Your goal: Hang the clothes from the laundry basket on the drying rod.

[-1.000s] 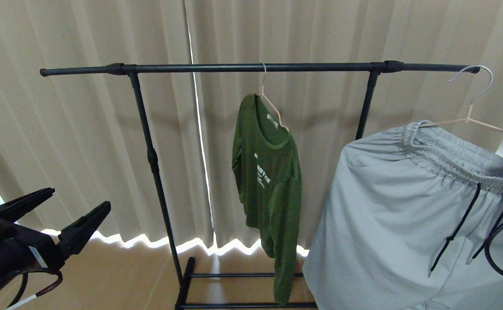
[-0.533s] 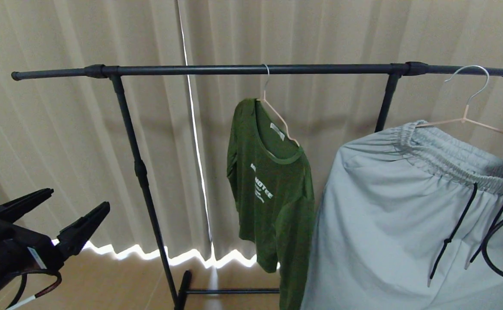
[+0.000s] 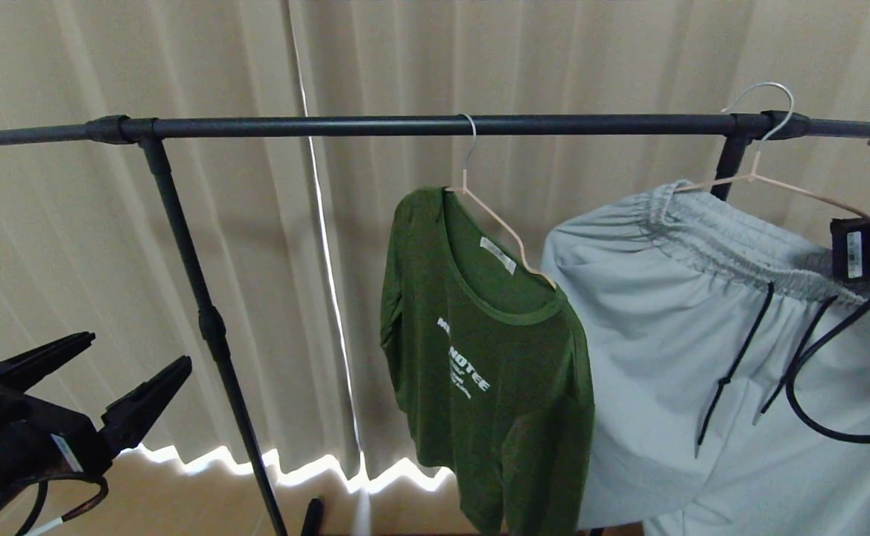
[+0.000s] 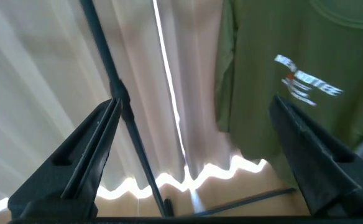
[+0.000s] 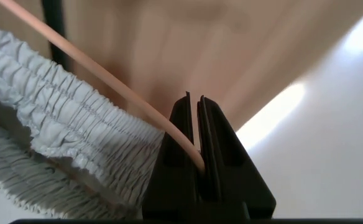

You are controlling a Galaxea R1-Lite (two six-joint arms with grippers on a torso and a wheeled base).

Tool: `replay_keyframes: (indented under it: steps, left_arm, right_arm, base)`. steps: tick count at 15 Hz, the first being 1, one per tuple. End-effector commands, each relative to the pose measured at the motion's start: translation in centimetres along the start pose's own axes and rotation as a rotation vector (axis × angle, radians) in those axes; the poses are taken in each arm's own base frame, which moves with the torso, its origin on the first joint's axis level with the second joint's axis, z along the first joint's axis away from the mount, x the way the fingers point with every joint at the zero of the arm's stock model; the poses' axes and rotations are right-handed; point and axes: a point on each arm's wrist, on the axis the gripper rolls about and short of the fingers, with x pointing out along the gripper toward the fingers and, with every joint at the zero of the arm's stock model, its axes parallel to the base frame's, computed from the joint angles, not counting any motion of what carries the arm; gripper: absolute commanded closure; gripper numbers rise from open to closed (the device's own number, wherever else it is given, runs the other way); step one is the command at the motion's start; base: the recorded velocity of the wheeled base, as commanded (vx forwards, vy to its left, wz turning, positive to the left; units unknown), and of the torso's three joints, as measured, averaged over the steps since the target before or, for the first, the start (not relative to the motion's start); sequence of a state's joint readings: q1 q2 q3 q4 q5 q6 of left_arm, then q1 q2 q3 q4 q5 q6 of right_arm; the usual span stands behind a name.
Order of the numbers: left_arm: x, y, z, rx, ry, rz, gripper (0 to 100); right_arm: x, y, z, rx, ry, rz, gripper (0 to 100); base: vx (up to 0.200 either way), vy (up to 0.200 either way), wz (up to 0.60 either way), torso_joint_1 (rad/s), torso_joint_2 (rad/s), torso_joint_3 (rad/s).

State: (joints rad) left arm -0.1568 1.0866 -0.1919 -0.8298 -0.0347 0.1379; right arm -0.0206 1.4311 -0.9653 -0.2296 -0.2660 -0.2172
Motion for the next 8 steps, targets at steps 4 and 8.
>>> replay_keyframes:
  steps: [4,8]
  left_arm:
    - [-0.1,0.0,-0.1,0.000,0.001,0.001,0]
    - [0.0,0.0,-0.3,0.000,0.012,-0.002,0]
  right_arm:
    - [6.3,3.2,2.3,-0.025,0.035,0.004,100]
    - [8.0,5.0,0.7,-0.060,0.106,-0.015,100]
  base:
    - [0.000,0.000,0.00,0.000,0.00,0.000]
    - [0.000,0.000,0.00,0.000,0.00,0.000]
